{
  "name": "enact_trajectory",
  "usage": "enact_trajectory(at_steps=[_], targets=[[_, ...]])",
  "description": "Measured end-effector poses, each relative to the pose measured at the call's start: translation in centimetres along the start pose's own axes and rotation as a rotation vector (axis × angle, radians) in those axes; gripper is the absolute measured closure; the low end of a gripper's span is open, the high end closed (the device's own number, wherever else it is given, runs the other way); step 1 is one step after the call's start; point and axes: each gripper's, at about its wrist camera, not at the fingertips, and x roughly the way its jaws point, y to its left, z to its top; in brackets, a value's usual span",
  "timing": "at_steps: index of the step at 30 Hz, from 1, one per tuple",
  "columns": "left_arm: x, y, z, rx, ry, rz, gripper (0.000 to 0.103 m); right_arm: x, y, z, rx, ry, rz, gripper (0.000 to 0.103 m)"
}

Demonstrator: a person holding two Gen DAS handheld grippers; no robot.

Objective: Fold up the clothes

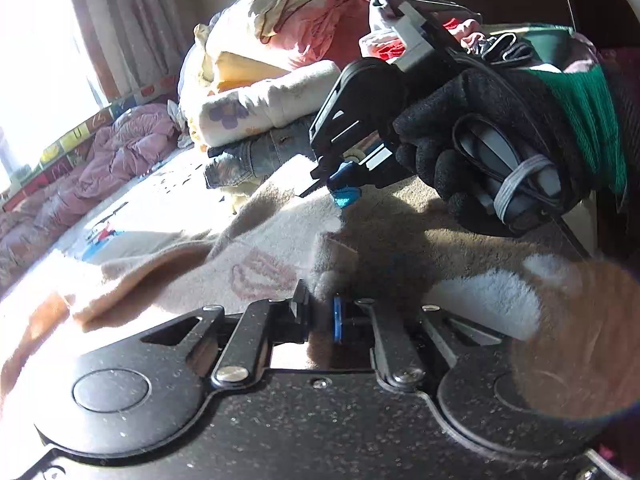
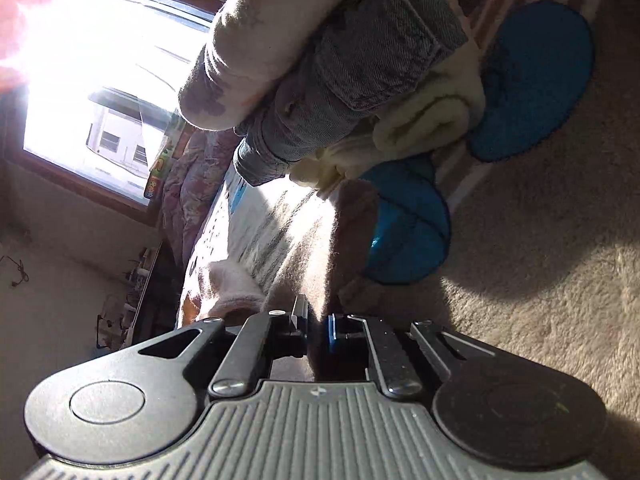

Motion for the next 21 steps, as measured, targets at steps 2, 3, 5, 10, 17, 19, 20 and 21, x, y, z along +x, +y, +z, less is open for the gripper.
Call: enact_trajectory(at_steps=[2,3,5,10,17,19,20,21], targets=[[1.8,0.8,-0.9,-0.052,0.082,-0.062,0.095,-1.4,1.4,0.2,-0.053,-0.027,-0.038,0.093],[2.4,0.8,-1.5,-0.061,0.098,-0.076,0.094,-1.5,1.6,0.3,-0.078,-0.036,-0.079,0.093],[2.5,0.9,-1.8,-0.092,0.09,-0.081,0.094,-0.9,1.1,0.6,-0.1,-0.036,-0.185,0.093],[1.4,-3.1,-2.0,0.102,0.06,-0.097,0.064,-1.7,-0.3,-0.1,-0.063,-0.085,-0.172,0.089],[-1.3,-1.2,-2.7,-0.027,0.098,-0.275,0.058,-1.5,3.9,-2.0,-0.277,-0.063,-0.035,0.09],[-2.4,-0.2,-3.1,-0.066,0.109,-0.268,0.058,-0.1,4.7,-2.4,-0.316,-0.005,-0.023,0.089],[-3.0,0.6,-3.3,-0.1,0.119,-0.258,0.058,0.6,5.0,-2.7,-0.332,0.017,-0.025,0.089],[-3.4,1.8,-3.5,-0.149,0.121,-0.248,0.058,1.2,5.2,-2.9,-0.343,0.036,-0.026,0.089]])
